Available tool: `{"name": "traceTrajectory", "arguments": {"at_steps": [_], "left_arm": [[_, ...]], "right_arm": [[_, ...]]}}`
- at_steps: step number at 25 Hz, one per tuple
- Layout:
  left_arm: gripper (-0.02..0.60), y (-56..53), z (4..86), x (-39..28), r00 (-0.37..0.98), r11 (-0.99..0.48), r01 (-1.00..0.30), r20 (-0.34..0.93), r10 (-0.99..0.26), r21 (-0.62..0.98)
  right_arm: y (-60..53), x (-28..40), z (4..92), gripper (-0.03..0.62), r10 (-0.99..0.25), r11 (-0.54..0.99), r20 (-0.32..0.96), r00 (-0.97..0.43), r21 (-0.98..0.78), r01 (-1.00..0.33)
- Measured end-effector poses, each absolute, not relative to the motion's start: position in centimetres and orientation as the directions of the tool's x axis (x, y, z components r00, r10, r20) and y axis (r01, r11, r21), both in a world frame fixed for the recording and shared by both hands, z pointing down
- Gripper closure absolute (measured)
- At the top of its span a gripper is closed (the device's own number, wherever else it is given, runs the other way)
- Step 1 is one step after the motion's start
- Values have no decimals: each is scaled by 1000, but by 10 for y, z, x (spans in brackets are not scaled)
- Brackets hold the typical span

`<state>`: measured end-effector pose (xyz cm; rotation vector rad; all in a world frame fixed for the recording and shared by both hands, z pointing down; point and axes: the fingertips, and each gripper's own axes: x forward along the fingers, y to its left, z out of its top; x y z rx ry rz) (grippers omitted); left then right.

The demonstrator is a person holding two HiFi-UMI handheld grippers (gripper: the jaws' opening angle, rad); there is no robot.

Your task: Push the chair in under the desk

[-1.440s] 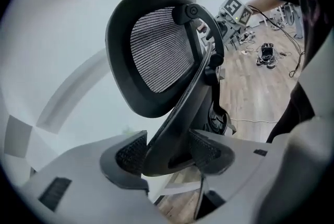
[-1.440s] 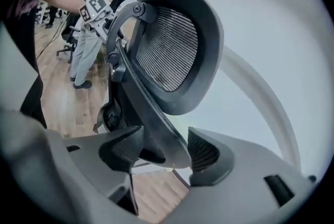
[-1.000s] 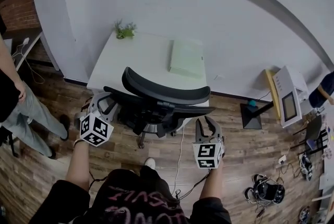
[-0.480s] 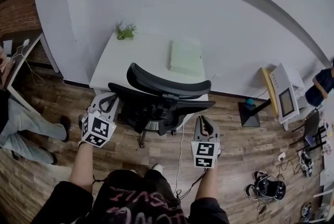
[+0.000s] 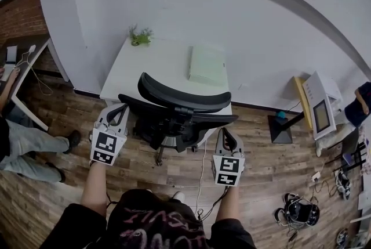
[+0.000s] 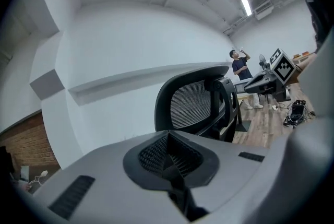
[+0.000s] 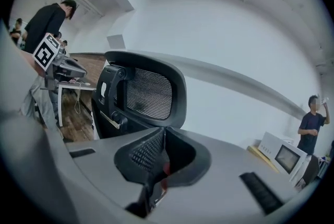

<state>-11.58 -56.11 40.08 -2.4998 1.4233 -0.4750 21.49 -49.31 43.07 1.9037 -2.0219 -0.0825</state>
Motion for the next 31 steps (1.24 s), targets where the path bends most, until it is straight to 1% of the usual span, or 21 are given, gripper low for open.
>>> {"name": "traceTrajectory", "arguments": {"at_steps": [6,9,13,18,24,31], "left_arm": [[568,-565,399,-108,460,-489,-831,170,-872,-264],[568,-564,396,-103,465,-490,-833,156,-872,-256],[568,-563,395,-95,481,-508,-833,169,-860,-219],[568,-563,389,-94,481,-500,-848,144,-865,-174],[568,-563,384,-90,494,-508,-848,125,-860,-148],[568,-564,379,-88,494,-507,-847,114,-862,-161]], "right_arm": [[-502,220,429,566,-976,115,209,-61,255,-960],[-505,223,427,568,-977,122,200,-74,238,-964],[-508,227,425,568,-977,124,196,-82,212,-969],[-510,227,424,568,-976,138,193,-102,187,-973],[-513,225,423,568,-973,153,200,-115,188,-970],[-513,224,421,568,-973,161,196,-121,202,-966]]}}
